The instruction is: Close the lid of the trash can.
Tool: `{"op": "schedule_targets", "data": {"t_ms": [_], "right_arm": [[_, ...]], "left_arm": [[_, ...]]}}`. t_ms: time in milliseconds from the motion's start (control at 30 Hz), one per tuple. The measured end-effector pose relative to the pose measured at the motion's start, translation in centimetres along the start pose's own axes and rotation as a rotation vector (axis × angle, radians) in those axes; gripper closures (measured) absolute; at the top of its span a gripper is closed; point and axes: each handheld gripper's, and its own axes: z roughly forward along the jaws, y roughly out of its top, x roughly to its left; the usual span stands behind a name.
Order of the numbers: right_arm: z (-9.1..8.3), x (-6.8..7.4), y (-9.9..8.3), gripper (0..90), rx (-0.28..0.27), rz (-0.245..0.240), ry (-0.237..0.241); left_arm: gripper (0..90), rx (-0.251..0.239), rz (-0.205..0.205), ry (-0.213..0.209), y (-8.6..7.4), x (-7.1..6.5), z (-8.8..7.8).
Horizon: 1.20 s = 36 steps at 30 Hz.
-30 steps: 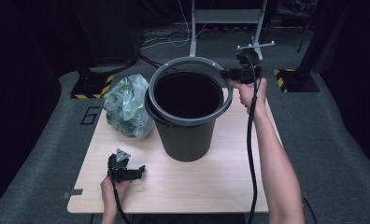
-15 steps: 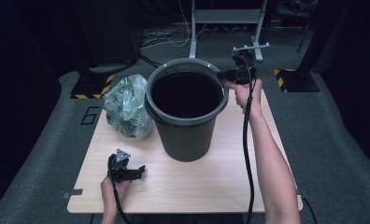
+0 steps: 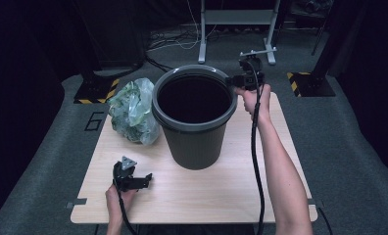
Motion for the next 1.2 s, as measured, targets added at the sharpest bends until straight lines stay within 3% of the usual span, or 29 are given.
{"op": "schedule_targets", "data": {"t_ms": [433,767,1200], "right_arm": [[0.4,0.8,-0.1,79.0,0.002,-0.037,-0.024],[0.6,2.0,0.5,78.8,0.039,-0.137,-0.085],[0.7,2.6,0.6,78.7,0.052,-0.166,-0.112]], "left_arm": [[7.0,0.000,0.000,0.001,0.0,0.0,0.0],[7.0,0.000,0.001,0.000,0.0,0.0,0.0],[7.0,0.001,0.001,0.001,0.0,0.0,0.0]]}}
